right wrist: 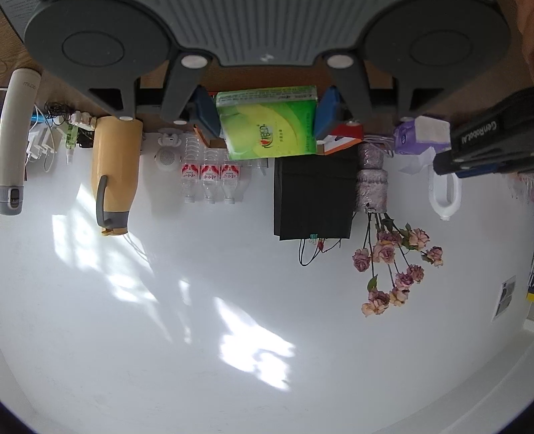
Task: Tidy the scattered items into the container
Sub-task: 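Carry the green packet over the box and open the right tool inside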
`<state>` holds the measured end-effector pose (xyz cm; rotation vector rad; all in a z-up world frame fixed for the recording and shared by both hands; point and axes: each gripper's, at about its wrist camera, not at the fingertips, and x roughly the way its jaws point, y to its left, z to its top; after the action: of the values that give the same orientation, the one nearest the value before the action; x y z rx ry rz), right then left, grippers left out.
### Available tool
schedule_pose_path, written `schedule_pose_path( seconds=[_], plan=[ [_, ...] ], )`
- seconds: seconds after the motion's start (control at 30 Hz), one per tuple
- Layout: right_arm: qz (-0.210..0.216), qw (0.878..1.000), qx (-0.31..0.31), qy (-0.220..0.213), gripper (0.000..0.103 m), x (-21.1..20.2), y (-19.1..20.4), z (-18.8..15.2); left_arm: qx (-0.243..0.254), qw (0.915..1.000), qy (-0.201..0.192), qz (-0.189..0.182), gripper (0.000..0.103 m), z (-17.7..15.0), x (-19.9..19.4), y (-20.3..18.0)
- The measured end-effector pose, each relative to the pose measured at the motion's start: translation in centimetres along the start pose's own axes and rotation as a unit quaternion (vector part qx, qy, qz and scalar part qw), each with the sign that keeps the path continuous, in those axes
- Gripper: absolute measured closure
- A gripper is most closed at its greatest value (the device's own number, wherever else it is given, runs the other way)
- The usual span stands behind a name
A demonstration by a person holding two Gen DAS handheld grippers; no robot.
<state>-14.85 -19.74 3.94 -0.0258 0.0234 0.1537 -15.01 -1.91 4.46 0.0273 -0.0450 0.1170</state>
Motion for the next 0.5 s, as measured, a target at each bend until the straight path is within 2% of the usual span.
schedule_pose_path(
  seconds=[0.1,0.2,0.33,0.5],
  plan=[
    [-0.003,1.000,0.009,-0.003,0.043,1.3,-0.5,0.5,-0.005,0.9999,0.009,-0.008,0.081,0.4,1.9,-0.2],
    [-0.007,1.000,0.018,-0.018,0.043,4.0,-1.4,1.9,-0.023,0.9995,0.007,-0.018,0.081,2.0,6.0,-0.3],
    [-0.014,0.998,0.019,-0.052,0.043,10.1,-2.8,4.9,-0.031,0.9990,-0.028,-0.018,0.080,5.2,13.3,-1.3],
    [-0.033,0.996,0.023,-0.081,0.043,17.7,-5.0,8.6,-0.037,0.9980,-0.049,-0.014,0.080,8.1,20.6,-2.1]
  ],
)
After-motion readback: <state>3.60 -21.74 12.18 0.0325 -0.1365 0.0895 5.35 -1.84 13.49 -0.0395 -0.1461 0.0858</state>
